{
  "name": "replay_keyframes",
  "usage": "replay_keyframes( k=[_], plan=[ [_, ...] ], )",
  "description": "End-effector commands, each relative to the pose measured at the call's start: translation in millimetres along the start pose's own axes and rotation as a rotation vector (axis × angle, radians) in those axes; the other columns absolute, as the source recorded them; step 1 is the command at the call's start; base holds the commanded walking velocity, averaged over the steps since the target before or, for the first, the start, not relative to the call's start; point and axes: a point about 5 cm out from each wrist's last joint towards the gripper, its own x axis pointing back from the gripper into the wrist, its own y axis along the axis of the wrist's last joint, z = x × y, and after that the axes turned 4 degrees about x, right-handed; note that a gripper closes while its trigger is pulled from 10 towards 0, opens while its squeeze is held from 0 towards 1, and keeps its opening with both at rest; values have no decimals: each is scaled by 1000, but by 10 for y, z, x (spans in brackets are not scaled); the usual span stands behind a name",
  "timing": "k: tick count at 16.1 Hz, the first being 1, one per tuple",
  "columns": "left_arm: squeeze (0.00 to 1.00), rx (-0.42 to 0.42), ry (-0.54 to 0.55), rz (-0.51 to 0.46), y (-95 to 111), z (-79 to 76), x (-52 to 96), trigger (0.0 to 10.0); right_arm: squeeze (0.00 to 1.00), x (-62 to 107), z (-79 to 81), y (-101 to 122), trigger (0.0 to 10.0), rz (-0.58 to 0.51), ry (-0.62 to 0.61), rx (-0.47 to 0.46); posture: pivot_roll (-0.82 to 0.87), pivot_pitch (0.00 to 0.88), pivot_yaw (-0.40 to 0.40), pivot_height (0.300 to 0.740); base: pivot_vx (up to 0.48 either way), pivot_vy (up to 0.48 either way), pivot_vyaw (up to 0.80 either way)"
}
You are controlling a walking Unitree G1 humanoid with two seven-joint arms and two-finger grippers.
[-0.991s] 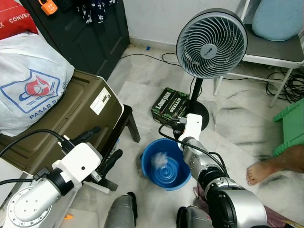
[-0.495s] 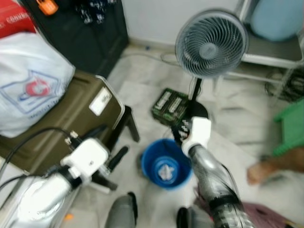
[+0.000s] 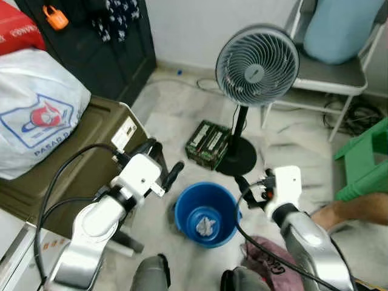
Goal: Clean up the room
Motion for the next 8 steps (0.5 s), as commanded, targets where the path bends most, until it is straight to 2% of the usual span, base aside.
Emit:
replay_keyframes(
  k=[1,3,4,5,6,7,8],
  plan=[
    [0,-9,22,8,-46,11,-33,10000,1000,26,3,73,10000,-23,-20,26,-23,29,46,740,0,0,0],
    [0,2,117,-5,-62,35,-99,10000,1000,118,174,218,10000,-94,35,84,-42,11,59,740,0,0,0],
    [0,16,164,-2,-92,52,-121,10000,1000,161,199,252,10000,-121,54,106,-44,0,63,740,0,0,0],
    [0,32,187,7,-137,76,-127,10000,1000,173,111,273,10000,-146,-4,114,-57,0,83,740,0,0,0],
    [0,114,266,32,-230,140,-76,10000,0,140,59,344,10000,-186,-33,154,-71,0,84,740,0,0,0],
    [0,195,343,54,-307,175,-29,10000,0,87,20,416,10000,-213,-87,139,-72,0,80,740,0,0,0],
    [0,210,350,67,-350,163,-29,10000,0,40,-8,446,10000,-231,-128,72,-70,0,62,740,0,0,800]
  ],
)
